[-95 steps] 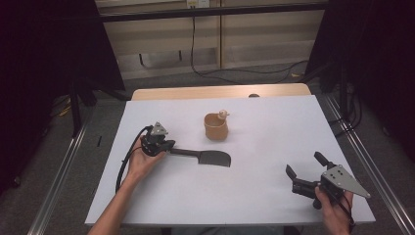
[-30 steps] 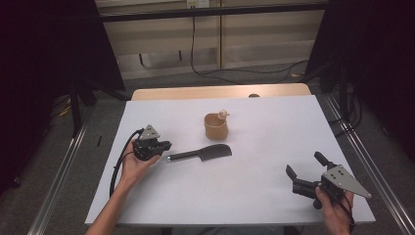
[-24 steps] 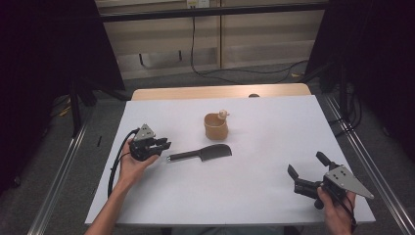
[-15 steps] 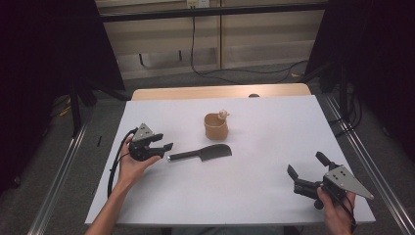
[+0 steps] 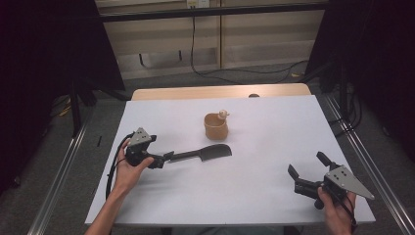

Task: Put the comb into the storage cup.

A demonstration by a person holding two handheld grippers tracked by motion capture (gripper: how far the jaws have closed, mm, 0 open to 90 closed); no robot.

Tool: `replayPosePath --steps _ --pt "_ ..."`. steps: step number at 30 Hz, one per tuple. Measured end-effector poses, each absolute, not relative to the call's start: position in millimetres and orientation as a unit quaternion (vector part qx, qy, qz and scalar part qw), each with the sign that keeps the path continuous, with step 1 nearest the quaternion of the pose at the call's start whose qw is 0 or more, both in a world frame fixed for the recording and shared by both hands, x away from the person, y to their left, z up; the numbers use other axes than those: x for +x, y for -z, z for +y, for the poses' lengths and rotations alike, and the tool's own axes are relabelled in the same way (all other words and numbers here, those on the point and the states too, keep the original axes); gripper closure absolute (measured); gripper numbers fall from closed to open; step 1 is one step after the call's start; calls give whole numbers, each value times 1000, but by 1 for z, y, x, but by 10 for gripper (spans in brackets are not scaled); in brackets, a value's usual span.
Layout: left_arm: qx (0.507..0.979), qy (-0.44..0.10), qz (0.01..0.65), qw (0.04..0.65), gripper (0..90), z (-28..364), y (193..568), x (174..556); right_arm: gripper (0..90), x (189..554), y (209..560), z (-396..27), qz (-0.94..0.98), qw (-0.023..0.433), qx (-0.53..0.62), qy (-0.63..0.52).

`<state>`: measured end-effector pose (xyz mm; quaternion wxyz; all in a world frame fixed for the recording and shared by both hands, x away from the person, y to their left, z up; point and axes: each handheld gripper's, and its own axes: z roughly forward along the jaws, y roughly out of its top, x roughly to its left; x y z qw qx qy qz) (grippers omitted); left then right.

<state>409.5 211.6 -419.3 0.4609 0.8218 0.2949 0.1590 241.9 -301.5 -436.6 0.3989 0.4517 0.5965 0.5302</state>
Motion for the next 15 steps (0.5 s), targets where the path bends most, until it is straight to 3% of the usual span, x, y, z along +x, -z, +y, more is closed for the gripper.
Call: replayPosePath --steps 6,15 --pt "819 -169 291 465 40 211 416 407 0 242 436 -302 597 398 449 -532" --pt "837 -120 267 462 59 198 421 404 0 241 436 -302 598 397 447 -533"
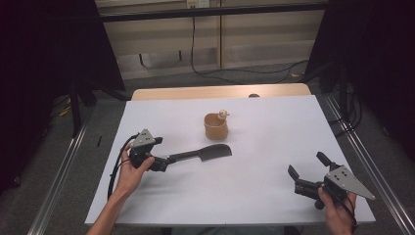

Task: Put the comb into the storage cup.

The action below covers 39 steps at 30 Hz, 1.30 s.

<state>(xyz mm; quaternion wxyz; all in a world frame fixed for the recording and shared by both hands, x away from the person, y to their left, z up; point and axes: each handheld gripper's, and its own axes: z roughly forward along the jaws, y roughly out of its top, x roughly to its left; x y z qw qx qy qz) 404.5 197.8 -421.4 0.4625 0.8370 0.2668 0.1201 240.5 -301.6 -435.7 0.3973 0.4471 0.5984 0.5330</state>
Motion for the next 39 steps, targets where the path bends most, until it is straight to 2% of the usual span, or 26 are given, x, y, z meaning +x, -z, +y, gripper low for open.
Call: replayPosePath --steps 3,5,7,16,26,32,34,39 --pt "844 -118 262 453 89 193 422 403 0 241 436 -301 599 396 447 -534" --pt "847 -89 258 455 89 189 422 404 0 241 436 -302 599 396 445 -535" --pt "852 -85 251 451 89 185 423 406 0 241 436 -301 601 394 444 -536" --pt "888 -38 223 401 119 162 415 419 0 241 436 -301 602 392 444 -535" --pt "889 -35 245 385 84 149 411 437 0 241 437 -301 603 394 444 -533" --pt "902 -32 228 365 60 144 410 439 0 241 437 -301 604 394 443 -532" --pt "915 -47 213 339 67 140 410 441 0 241 437 -300 604 394 443 -533" --pt "927 -37 195 319 69 128 415 445 0 241 437 -300 604 393 442 -533"
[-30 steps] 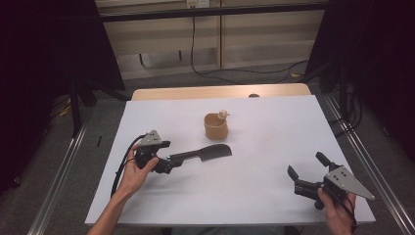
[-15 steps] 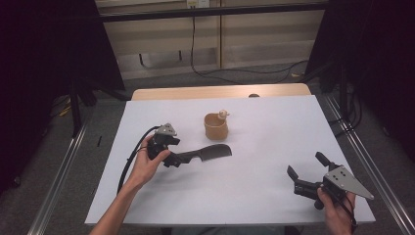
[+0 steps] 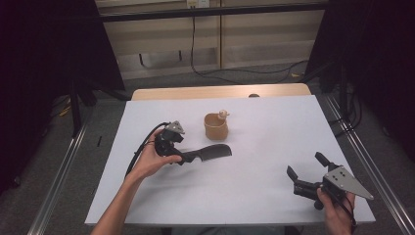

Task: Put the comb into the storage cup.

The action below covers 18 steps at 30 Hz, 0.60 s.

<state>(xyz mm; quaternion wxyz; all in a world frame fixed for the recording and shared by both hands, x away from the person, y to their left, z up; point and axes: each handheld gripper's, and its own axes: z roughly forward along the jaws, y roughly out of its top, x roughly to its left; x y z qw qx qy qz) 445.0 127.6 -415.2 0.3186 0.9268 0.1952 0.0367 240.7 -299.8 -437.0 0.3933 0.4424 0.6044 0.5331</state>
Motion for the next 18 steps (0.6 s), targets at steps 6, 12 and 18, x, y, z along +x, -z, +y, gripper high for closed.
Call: replayPosePath --steps 6,12,18 --pt "937 -43 189 290 94 121 422 448 0 240 437 -299 605 392 442 -534" --pt "948 -51 165 268 154 114 423 453 0 241 438 -299 607 391 441 -533" --pt "956 -47 158 243 264 106 422 457 0 242 439 -298 609 391 440 -531"
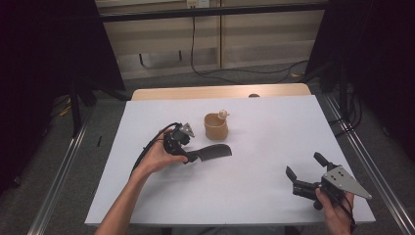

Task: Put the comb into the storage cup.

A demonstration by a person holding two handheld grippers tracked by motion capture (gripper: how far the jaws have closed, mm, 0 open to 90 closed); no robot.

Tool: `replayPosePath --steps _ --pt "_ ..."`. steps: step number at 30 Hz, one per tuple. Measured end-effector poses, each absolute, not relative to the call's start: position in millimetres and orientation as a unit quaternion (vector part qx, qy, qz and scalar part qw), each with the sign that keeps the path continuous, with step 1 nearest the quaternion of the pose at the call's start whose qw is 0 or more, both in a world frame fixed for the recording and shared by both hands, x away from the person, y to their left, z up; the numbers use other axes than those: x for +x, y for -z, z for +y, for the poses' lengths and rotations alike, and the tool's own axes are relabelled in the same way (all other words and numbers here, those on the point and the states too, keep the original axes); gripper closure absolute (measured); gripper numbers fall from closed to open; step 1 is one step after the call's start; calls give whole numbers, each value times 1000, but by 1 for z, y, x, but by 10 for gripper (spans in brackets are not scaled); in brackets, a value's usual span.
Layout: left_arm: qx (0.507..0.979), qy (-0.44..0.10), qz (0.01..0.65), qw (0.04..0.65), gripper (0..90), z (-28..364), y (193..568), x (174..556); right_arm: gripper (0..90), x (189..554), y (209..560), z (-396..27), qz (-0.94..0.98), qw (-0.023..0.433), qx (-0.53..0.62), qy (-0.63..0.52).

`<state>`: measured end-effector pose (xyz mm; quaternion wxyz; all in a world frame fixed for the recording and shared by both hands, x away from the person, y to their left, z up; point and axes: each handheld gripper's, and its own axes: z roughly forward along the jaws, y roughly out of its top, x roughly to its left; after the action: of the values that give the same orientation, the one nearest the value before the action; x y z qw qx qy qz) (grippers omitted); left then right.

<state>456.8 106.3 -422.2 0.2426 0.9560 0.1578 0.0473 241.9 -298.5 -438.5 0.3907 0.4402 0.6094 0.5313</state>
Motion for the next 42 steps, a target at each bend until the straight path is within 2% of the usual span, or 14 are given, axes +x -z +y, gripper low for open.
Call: replayPosePath --steps 8,11,14,24,27,32,37,42 --pt "967 -33 144 209 396 97 425 461 0 242 439 -298 610 391 441 -530" --pt "972 -37 135 191 404 94 425 462 0 242 439 -298 609 392 443 -529" --pt "971 -35 133 194 479 92 422 464 0 241 439 -298 610 393 442 -528" --pt "976 -18 118 181 584 89 423 466 0 241 439 -298 609 392 442 -529" --pt "976 -5 118 184 644 90 424 467 0 241 439 -298 611 392 442 -528" --pt "976 9 122 182 650 88 424 471 0 242 439 -297 610 391 443 -528" --pt "984 -2 100 146 657 79 423 470 0 241 439 -298 610 394 443 -525" --pt "982 20 109 155 694 83 424 477 0 240 438 -298 609 395 442 -527"
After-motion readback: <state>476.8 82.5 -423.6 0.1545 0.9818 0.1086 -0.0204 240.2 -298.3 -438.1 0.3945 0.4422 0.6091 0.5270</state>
